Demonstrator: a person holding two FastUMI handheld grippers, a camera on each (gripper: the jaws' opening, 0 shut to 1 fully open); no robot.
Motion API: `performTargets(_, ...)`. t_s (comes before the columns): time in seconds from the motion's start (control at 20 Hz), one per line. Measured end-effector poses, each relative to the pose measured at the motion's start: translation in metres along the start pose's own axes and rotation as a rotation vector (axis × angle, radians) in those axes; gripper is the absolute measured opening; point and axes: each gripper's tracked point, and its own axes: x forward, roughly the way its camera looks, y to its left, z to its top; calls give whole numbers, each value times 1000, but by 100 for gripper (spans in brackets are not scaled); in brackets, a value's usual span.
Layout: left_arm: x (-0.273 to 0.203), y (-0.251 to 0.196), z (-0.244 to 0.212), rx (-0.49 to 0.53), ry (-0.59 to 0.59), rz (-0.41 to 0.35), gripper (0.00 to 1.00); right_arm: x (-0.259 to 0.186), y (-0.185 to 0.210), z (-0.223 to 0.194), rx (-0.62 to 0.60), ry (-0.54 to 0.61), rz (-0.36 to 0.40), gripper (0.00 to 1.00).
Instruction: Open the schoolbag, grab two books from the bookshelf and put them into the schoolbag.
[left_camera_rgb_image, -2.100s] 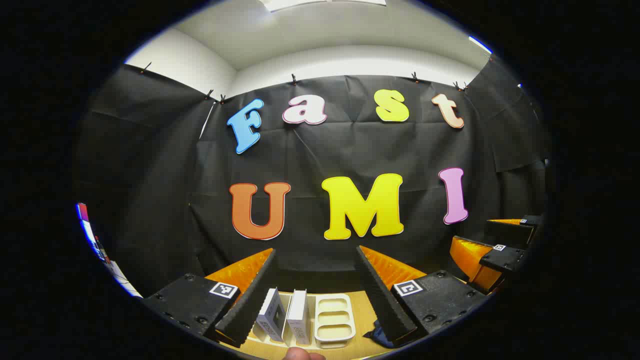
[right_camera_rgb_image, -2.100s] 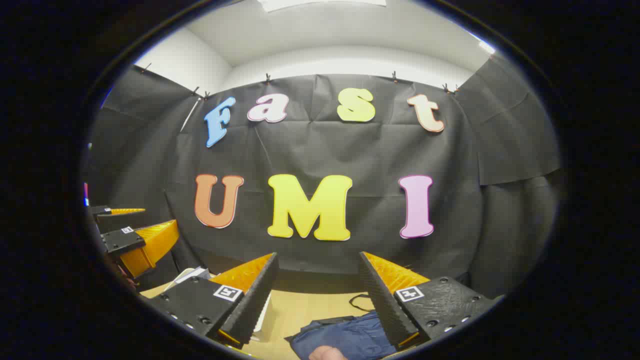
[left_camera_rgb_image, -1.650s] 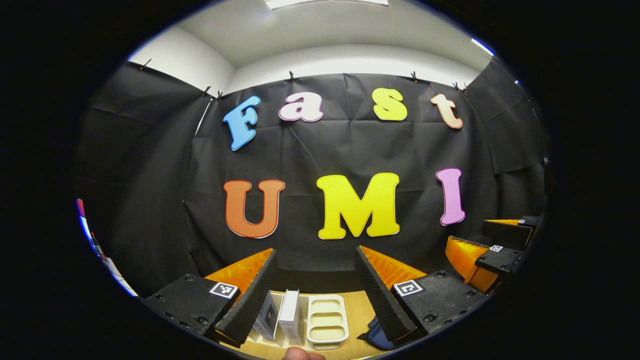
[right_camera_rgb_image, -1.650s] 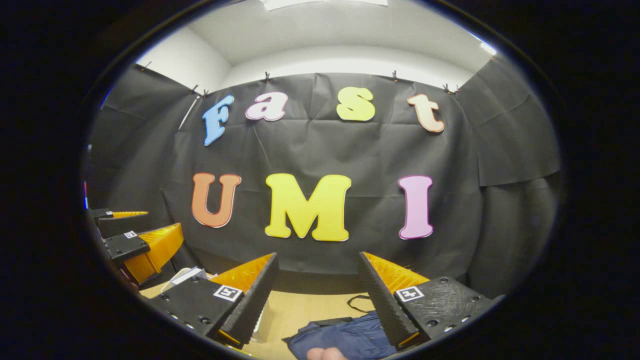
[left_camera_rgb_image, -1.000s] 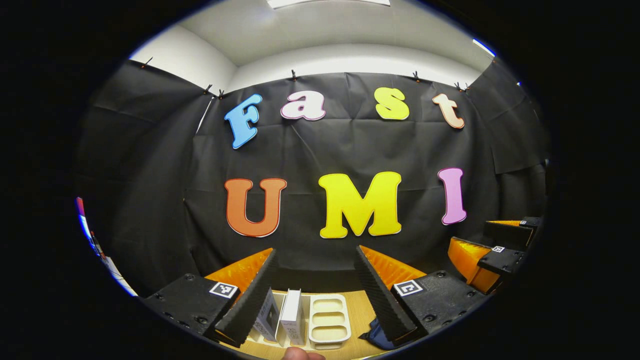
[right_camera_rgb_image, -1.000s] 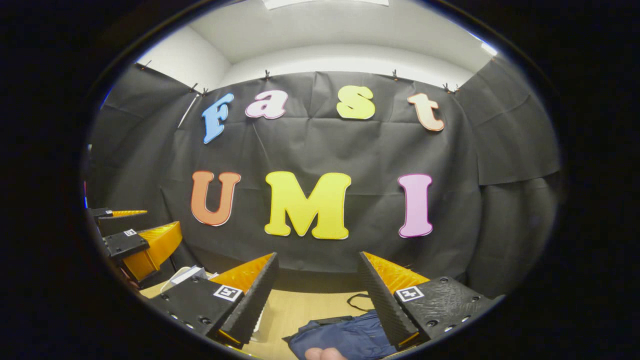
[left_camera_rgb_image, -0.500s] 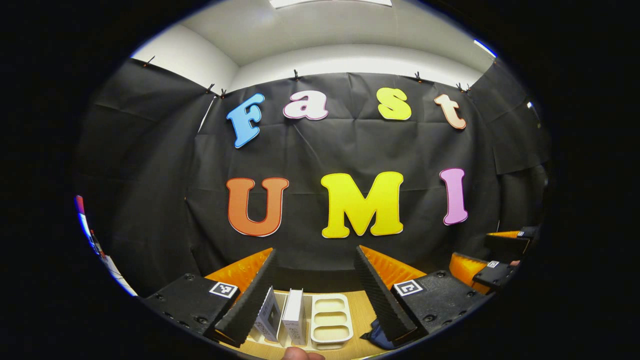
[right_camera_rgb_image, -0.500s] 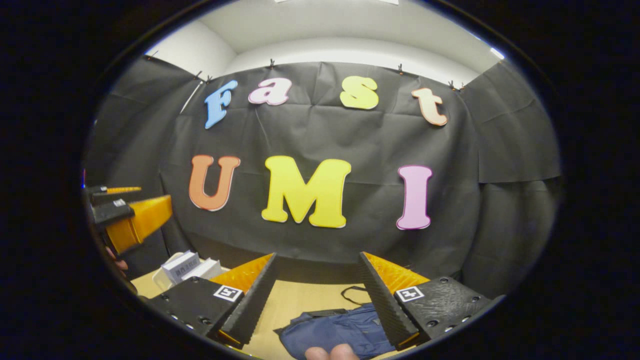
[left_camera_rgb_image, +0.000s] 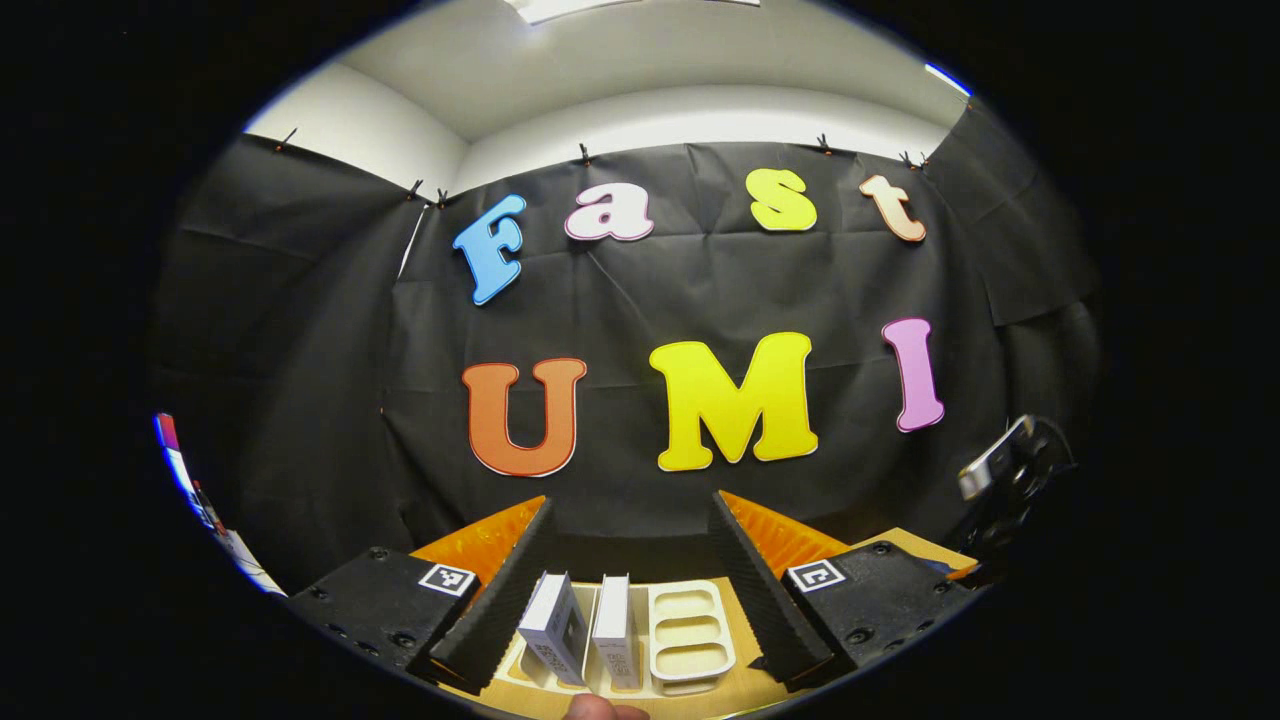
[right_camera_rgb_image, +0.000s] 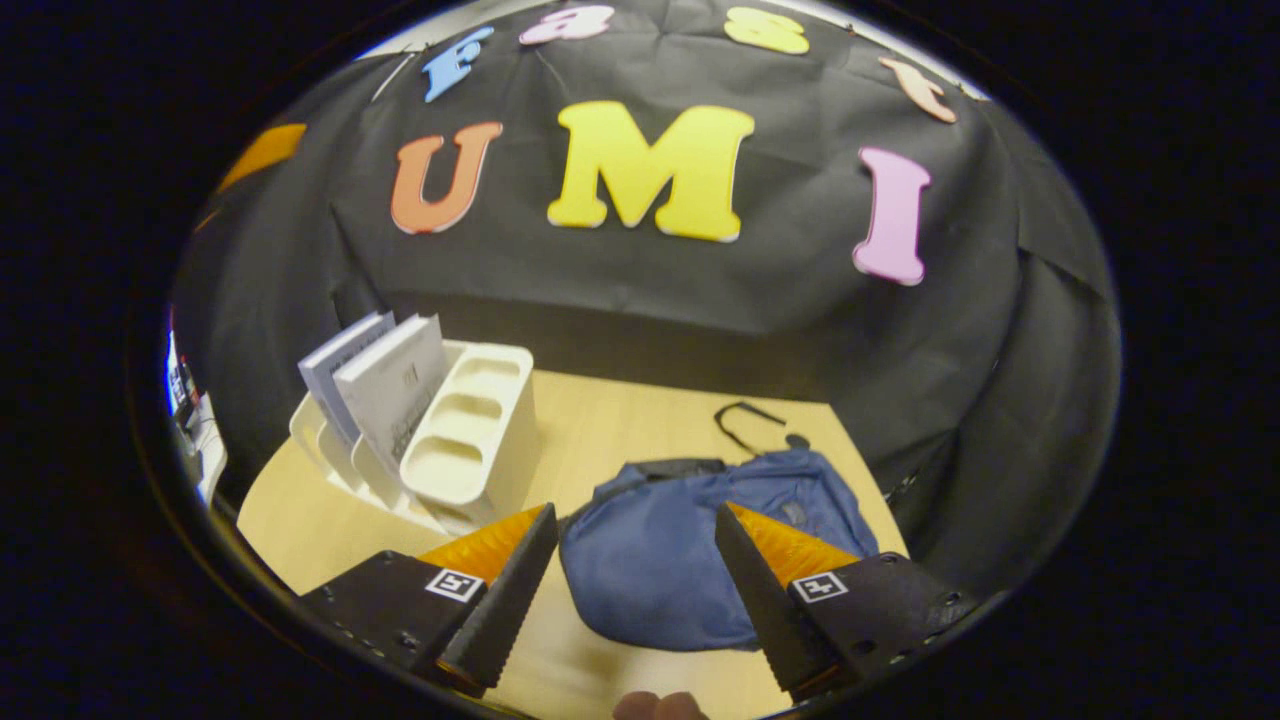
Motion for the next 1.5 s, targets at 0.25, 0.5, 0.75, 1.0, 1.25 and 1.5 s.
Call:
performTargets(0.25,-7,7,-9,11,1,3,97,35,21,-56,-70,234,19,98)
performTargets(0.5,-10,16,-15,21,12,15,97,64,41,-86,-108,380,33,99)
performTargets(0.75,-10,27,-22,22,25,38,97,94,40,-113,-120,502,-32,96)
performTargets(1.0,-7,34,-32,19,48,58,97,115,35,-130,-196,550,-122,96)
performTargets(1.25,-1,40,-36,25,57,66,97,130,29,-137,-194,574,-174,96)
performTargets(1.5,5,39,-39,14,67,57,97,137,20,-138,-170,588,-198,99)
